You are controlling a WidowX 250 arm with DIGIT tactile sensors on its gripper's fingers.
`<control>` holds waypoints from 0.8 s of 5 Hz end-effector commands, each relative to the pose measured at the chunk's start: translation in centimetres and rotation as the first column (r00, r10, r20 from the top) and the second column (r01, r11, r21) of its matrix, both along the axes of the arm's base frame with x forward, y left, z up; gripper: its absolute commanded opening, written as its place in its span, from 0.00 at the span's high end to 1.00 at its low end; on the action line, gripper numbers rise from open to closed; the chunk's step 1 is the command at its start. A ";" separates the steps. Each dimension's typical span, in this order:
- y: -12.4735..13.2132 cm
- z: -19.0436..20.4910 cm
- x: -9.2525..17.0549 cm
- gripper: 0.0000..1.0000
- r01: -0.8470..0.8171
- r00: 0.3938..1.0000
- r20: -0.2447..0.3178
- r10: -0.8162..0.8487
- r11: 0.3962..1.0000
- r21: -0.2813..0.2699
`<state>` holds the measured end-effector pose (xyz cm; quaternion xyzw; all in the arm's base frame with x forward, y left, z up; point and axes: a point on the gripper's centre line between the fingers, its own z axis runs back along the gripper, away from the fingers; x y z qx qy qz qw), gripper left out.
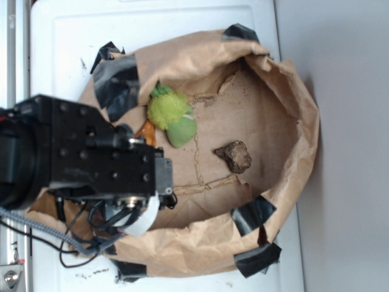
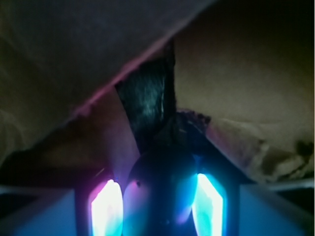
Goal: Grab the plastic pickle.
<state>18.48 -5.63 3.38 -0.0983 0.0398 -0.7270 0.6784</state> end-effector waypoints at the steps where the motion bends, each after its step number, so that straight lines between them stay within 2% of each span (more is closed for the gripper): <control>1: 1.1 10.8 4.1 1.00 -0.342 0.934 0.065 0.352 0.930 -0.134; 2: 2.0 14.9 6.5 1.00 -0.555 0.814 0.102 0.572 0.817 -0.154; 3: 3.7 16.4 7.3 1.00 -0.735 0.645 0.100 0.758 0.650 -0.193; 4: 5.8 17.1 7.1 1.00 -0.863 0.435 0.045 0.899 0.430 -0.265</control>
